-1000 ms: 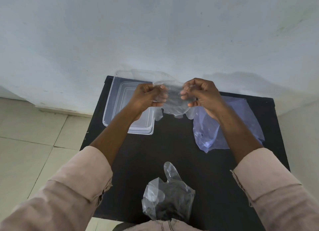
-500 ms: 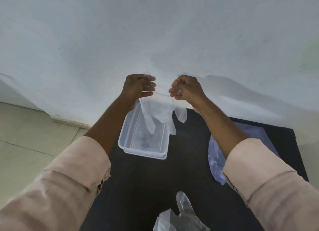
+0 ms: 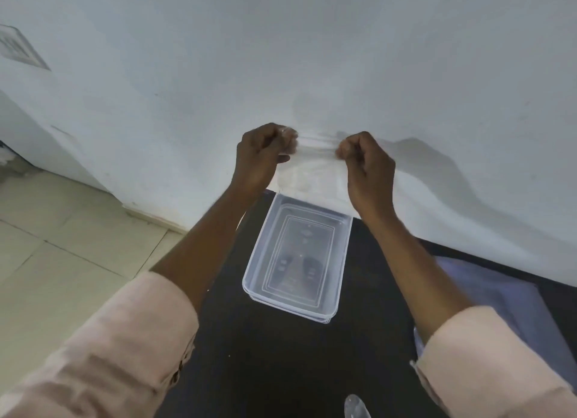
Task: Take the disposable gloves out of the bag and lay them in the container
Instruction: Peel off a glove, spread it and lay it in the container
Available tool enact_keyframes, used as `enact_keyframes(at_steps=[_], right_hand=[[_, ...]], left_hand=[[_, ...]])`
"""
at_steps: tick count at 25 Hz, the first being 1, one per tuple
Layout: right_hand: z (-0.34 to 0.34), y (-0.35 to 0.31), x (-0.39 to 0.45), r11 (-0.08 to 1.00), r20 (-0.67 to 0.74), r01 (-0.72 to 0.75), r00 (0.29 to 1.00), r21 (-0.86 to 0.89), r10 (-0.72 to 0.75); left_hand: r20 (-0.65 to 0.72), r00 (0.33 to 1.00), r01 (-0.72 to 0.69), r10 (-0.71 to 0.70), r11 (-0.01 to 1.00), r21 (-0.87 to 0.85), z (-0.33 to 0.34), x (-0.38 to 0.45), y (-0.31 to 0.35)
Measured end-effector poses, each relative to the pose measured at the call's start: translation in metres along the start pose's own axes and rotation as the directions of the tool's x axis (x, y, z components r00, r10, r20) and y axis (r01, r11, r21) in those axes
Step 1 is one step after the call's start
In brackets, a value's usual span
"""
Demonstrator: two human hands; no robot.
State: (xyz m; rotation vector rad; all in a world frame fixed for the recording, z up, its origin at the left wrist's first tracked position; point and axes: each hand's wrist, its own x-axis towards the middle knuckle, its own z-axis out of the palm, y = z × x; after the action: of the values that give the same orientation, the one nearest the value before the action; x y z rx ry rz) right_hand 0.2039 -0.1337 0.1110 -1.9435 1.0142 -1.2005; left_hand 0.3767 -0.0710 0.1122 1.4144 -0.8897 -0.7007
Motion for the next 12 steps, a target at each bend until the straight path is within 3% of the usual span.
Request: enact_keyframes(at_steps=[3,7,9,12], right_hand=[[-0.001,0.027,-0.055,0.994,0.063,0.083,0.995,-0.072,-0.079],[0.007,0.077,-0.117,0.958,0.339,0.063,0.940,-0.281,0.038],[0.011,0.092,-0.133,0.919,0.414,0.099,0.907,-0.381,0.074],[0.016,0.098,-0.141,0.851,0.459,0.169,0.884,-0.496,0.092]], left_hand=[[0.080,0.997,-0.035,0.023,0.989,0.143,-0.007,-0.035,-0.044],[0.260,0.965,-0.108,-0.016,0.884,0.455,-0.019,-0.077,-0.103],[0.384,0.923,-0.242,0.005,0.784,0.571,-0.023,-0.087,-0.125],[0.496,0.868,-0.419,0.005,0.544,0.727,-0.023,-0.091,-0.144]])
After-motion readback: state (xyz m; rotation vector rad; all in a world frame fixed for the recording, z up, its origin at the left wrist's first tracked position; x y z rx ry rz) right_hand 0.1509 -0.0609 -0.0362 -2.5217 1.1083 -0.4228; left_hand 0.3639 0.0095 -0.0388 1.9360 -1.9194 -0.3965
